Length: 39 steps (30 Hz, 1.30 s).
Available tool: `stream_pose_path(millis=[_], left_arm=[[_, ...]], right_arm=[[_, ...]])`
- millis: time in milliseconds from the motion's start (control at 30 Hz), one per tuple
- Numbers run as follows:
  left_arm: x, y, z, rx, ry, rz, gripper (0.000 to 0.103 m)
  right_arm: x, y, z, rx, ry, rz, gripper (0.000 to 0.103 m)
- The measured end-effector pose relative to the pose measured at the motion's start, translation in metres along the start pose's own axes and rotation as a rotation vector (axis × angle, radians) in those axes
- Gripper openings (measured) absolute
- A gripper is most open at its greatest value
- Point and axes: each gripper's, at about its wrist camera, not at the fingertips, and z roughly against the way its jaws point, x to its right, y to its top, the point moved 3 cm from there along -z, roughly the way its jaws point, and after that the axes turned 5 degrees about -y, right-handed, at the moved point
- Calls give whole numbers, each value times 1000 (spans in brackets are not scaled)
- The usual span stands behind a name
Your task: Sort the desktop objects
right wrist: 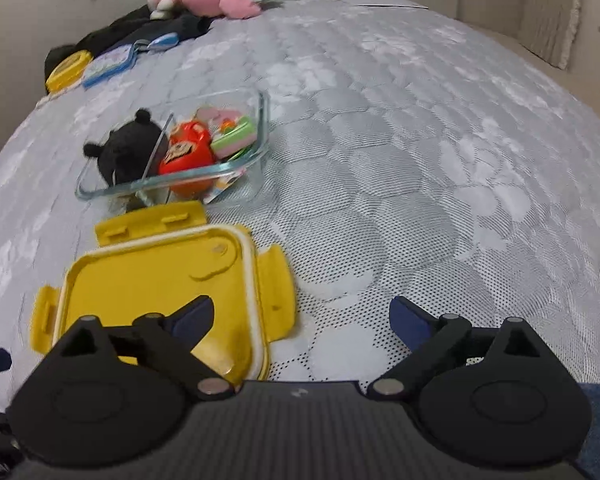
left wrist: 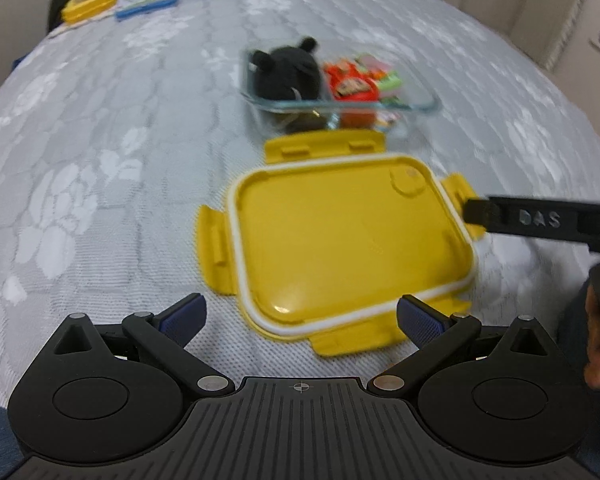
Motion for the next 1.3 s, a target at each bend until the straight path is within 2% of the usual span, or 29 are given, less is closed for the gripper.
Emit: stream_pose_path(millis=[367,567,700,767,833,967,1067,1300], left_arm=[[15,-7,-7,-34,-6,-65,103],[6,-5,-4,-24,-12,10,103],[1,-4,-5,-26,-20,41,103],[-1,-5,-3,-20,-14,52,103],[-3,-6,-2,-13,-6,65,103],[-5,-8,7,13,25,92,103],[-1,-11,12,37,47,66,103],[24,-20,17,38,58,-93,103]], right_arm=[[-23,-5,-11,-24,-22,141,91],[-22,-5,-5,-5,11,124,87],[-21,-3,6,20,96,103,80],[-19,-6,9,-19,157,68,82],[-14,-11,9,-85,173,14,89],[-6,-22,15,-185,188,-53,89],[-7,-28,34,-129,201,-46,89],[-4,-24,72,99,124,15,91]])
